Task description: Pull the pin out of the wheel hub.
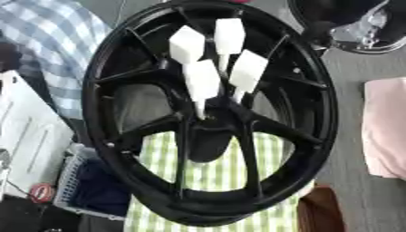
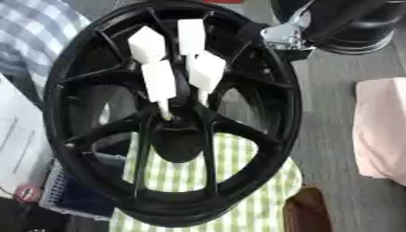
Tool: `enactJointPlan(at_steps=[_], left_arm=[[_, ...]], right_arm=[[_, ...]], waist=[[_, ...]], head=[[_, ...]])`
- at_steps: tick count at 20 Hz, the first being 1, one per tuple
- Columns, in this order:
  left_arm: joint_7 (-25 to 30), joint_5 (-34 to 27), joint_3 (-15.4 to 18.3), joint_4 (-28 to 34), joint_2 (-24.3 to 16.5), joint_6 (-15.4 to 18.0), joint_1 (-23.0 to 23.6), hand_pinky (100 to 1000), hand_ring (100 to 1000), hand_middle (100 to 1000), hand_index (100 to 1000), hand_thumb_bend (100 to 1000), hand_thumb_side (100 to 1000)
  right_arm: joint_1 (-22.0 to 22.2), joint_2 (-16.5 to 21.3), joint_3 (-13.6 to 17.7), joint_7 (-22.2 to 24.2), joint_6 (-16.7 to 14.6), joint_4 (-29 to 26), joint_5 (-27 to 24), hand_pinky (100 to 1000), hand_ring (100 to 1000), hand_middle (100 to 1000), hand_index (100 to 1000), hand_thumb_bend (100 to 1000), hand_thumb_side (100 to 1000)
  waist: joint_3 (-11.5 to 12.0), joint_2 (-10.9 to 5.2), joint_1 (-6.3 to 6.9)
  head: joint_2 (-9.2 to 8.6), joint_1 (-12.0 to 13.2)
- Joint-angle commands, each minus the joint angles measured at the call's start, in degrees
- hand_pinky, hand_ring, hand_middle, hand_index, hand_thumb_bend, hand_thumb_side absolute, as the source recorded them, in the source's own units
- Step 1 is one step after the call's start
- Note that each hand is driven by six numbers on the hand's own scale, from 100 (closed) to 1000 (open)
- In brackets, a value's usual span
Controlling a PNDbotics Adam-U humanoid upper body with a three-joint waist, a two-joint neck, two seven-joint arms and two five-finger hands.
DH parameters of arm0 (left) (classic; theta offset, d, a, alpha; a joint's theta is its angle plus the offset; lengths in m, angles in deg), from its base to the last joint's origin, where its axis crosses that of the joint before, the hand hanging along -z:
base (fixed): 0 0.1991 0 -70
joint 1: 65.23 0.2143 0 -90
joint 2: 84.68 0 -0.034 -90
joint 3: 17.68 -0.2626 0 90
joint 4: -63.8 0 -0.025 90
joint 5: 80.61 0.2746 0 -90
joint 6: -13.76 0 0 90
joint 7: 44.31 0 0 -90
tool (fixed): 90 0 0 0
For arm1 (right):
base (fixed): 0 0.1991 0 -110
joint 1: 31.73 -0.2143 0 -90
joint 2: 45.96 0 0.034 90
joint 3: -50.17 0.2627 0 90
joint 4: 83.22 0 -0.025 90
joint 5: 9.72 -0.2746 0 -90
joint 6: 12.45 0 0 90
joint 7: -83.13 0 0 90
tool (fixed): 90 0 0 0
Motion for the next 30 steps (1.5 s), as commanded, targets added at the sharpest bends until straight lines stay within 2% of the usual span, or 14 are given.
enactJointPlan(at_steps=[1,3,6,13,18,23,30], left_arm=[[0.16,0.03,0.08,0.82,-1.43,0.02,-0.63,704,659,589,759,100,690],[0.13,0.04,0.08,0.85,-1.46,0.01,-0.75,704,659,589,759,100,691],[0.28,0.02,-0.08,0.92,-1.44,0.02,-1.09,704,660,589,759,100,692],[0.55,0.02,-0.26,0.97,-1.21,0.00,-1.61,704,660,589,759,100,695],[0.49,0.03,-0.21,1.16,-1.14,0.04,-1.72,704,660,590,759,100,695],[0.61,0.00,-0.29,1.31,-1.09,0.03,-2.18,705,660,590,759,100,695],[0.47,0.00,-0.18,1.47,-0.95,-0.06,-2.50,705,661,590,759,100,697]], right_arm=[[-1.51,-0.40,0.13,0.47,-2.14,2.17,0.88,883,828,736,784,347,417],[-1.38,-0.30,0.03,0.79,-4.01,2.29,1.02,882,827,735,784,342,424],[-1.56,-0.66,0.01,0.48,-5.06,3.29,1.94,882,827,735,785,339,427],[-2.70,-2.52,-0.71,-1.75,-3.80,5.77,5.05,879,830,739,787,348,429],[-3.30,-3.78,-0.91,-3.29,-3.48,7.71,7.11,879,835,745,795,352,426],[-4.03,-5.13,-1.25,-3.56,-3.70,9.27,7.57,883,846,756,801,357,427],[-4.50,-5.98,-1.51,-3.58,-3.93,10.36,8.06,888,855,766,805,363,435]], waist=[[0.05,-0.58,0.17],[0.03,-0.26,0.04],[-0.01,0.18,-0.11],[0.72,1.01,-0.43],[1.21,1.25,-0.58],[2.03,1.81,-0.69],[3.37,2.77,-1.09]], head=[[-0.77,-0.45],[-0.81,-0.49],[-1.04,-0.62],[-2.26,-2.16],[-4.33,-5.74],[-5.50,-7.50],[-5.00,-7.12]])
